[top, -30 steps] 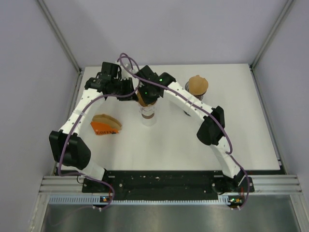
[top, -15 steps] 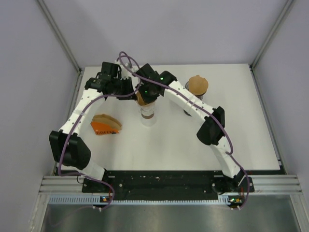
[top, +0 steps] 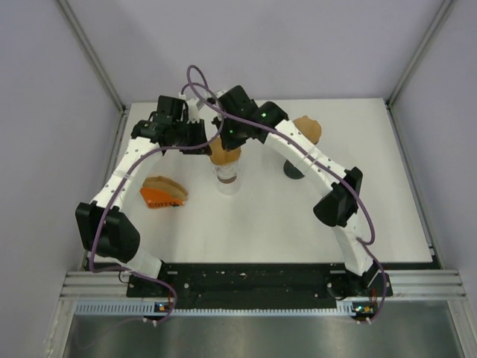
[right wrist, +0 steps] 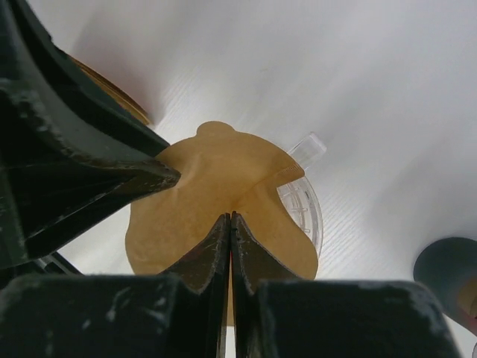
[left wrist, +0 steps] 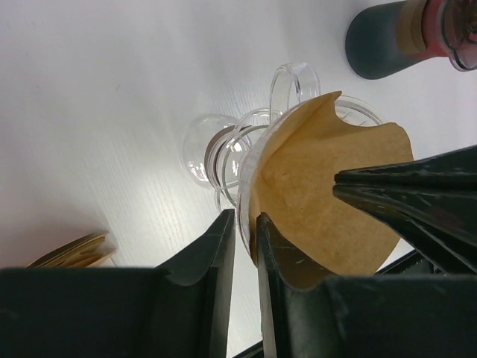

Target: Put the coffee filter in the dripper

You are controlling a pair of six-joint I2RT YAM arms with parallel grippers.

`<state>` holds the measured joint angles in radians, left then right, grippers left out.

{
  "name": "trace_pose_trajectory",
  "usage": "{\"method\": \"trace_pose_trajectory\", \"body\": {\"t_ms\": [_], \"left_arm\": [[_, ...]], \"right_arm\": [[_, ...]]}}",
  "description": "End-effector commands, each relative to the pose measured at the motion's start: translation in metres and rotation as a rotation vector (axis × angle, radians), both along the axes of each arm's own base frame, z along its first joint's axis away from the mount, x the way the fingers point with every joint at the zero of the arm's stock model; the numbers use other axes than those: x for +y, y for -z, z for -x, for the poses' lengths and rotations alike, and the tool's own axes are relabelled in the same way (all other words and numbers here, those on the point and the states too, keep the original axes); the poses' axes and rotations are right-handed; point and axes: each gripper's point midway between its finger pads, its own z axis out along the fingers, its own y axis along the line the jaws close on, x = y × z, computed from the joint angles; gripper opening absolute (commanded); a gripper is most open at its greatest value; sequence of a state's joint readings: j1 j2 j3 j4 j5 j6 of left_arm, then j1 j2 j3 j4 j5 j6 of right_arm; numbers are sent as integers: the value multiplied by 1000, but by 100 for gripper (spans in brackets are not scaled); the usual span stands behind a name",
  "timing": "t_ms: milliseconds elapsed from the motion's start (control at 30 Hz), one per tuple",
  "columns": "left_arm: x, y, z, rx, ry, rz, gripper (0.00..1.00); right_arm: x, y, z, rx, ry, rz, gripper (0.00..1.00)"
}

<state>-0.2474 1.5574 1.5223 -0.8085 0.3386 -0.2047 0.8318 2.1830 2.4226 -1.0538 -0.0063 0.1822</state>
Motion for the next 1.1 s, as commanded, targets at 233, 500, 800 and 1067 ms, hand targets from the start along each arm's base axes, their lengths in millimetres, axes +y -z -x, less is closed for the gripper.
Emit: {"method": "trace_pose_trajectory", "body": {"t_ms": [233,500,800,1067], "left_arm": [[4,-25,-3,-76,-1,-8,38],[5,-40,-6,-133,0,-7,48],[7,-62,-7,-210,3,-10,62],[43,-113,-22,-364,-111,-68,75]], "right_arm": [[-17,-86,-5,-150,2,-160,0],[-37,-103,-9,-184,40,-178,0],[-64,-123,-19,-241,107,-183,16],[-136,-156,-40,-394,302,-130,87]]}}
